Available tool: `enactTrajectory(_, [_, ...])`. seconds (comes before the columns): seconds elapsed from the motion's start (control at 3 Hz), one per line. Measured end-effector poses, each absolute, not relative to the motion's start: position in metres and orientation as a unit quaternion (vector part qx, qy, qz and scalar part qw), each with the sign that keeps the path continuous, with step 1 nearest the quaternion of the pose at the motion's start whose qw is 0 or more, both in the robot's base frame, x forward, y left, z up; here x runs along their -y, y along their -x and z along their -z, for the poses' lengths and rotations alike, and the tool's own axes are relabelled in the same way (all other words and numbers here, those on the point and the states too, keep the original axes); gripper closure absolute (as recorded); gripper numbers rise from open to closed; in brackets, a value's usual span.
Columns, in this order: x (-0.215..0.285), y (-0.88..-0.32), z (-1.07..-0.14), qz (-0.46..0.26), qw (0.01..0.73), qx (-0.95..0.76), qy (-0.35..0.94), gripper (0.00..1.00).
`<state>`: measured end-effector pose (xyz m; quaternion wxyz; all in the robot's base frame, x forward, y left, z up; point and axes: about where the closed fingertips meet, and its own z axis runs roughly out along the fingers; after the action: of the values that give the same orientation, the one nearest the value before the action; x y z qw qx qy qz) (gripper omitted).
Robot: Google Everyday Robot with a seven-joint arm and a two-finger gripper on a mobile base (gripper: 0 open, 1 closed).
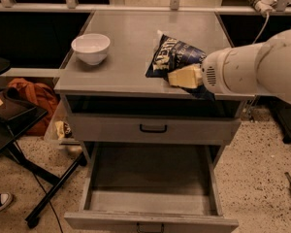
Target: Place blue chip bag into middle drawer
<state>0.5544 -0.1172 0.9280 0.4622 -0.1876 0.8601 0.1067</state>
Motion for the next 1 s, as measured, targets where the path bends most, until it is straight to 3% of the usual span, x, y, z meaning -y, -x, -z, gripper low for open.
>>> enactTrajectory(0.33, [0.112,-0.550,-0.911,-0.123,0.451,-0.861,0.198,1.00])
enactTrajectory(1.0, [0.125,-0.491,-0.831,-0.178,0.387,-0.885,0.186,1.00])
